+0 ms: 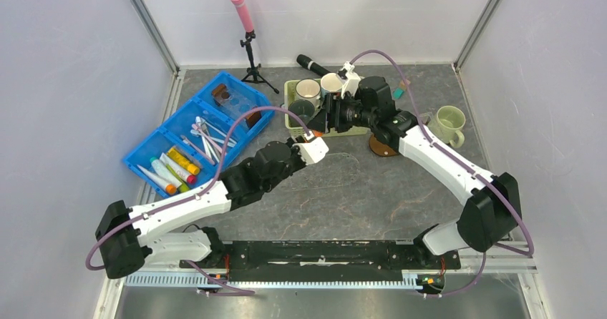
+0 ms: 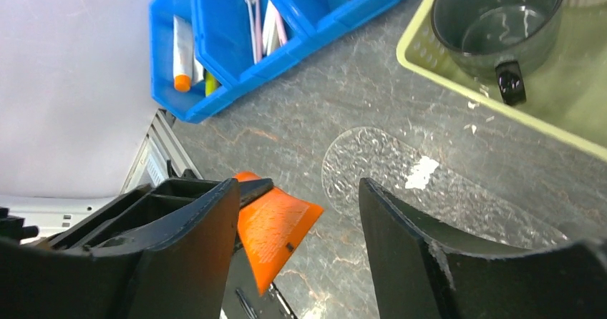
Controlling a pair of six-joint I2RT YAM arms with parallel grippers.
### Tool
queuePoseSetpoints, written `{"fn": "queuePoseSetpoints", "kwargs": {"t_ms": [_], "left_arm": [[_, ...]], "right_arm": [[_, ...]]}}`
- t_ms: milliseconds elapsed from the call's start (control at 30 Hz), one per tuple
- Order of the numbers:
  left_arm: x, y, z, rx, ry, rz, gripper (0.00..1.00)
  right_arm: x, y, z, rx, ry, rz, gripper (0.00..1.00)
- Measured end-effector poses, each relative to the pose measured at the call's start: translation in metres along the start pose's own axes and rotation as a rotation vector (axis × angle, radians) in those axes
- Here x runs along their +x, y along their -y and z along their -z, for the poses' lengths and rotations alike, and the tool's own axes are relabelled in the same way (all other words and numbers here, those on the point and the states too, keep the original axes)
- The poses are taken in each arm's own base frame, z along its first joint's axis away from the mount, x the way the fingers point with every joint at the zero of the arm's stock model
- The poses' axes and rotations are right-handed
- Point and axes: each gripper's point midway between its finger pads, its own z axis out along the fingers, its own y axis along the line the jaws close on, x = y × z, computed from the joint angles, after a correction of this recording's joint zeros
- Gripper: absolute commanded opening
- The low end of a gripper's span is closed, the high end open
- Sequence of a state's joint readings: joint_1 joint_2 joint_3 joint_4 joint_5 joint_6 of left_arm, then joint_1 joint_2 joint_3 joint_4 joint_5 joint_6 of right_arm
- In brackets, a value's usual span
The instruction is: Prepare toiletry sets of a toothbrush and toothpaste on the tray
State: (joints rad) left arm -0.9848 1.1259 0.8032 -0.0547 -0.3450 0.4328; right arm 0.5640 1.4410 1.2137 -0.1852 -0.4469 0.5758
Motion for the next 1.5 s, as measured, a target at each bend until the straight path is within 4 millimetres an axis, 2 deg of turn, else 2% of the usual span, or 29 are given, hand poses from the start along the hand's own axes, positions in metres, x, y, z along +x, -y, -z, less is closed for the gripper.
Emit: {"fn": "queuePoseSetpoints", "kwargs": {"t_ms": [133,300,433,600,633,667,733,833,967,1067,1167,1200,1367,1500], "left_arm": [[-0.007,0.000,-0.001,-0.027,0.013,-0.049,0.16],[-0.012,0.000,-0.003,-0.058,0.021,-0.104,0.16],[-0.012,0.002,-0.006,-0.076,0.016,-0.147,0.16],[-0.012,0.005,-0.008,-0.094,0.009,-0.187,0.18],[-0.012,0.005,-0.008,-0.097,0.008,-0.191,0.20],[-0.012,0.004,-0.008,-0.103,0.007,-0.195,0.21],[-0.011,0.004,-0.008,-0.110,0.004,-0.204,0.26],[-0.011,0.004,-0.007,-0.118,0.005,-0.208,0.38],[-0.011,0.006,-0.009,-0.117,0.006,-0.210,0.63],[-0.011,0.006,-0.011,-0.119,0.007,-0.211,0.76],[-0.012,0.005,-0.011,-0.129,0.013,-0.208,0.97],[-0.012,0.004,-0.011,-0.133,0.013,-0.207,0.99],[-0.014,0.002,-0.011,-0.146,0.018,-0.198,1.00],[-0.016,0.000,-0.008,-0.151,0.028,-0.171,1.00]], "right_arm": [[0.015,0.009,-0.004,0.023,-0.057,-0.030,0.63],[0.022,0.008,-0.004,0.012,-0.090,-0.047,0.55],[0.025,0.005,-0.003,-0.004,-0.103,-0.057,0.39],[0.025,0.003,-0.002,-0.016,-0.111,-0.082,0.11],[0.025,0.003,-0.002,-0.016,-0.110,-0.086,0.02],[0.025,0.003,-0.002,-0.015,-0.110,-0.092,0.00],[0.025,0.003,-0.002,-0.013,-0.111,-0.097,0.00],[0.025,0.003,-0.002,-0.013,-0.110,-0.095,0.00],[0.025,0.003,-0.002,-0.016,-0.110,-0.078,0.00],[0.026,0.004,-0.002,-0.015,-0.111,-0.054,0.00],[0.027,0.007,-0.002,-0.002,-0.115,-0.034,0.00],[0.027,0.009,-0.002,0.008,-0.114,-0.027,0.00],[0.027,0.021,0.002,0.071,-0.116,0.014,0.00],[0.015,0.032,0.013,0.136,-0.094,0.058,0.00]]}}
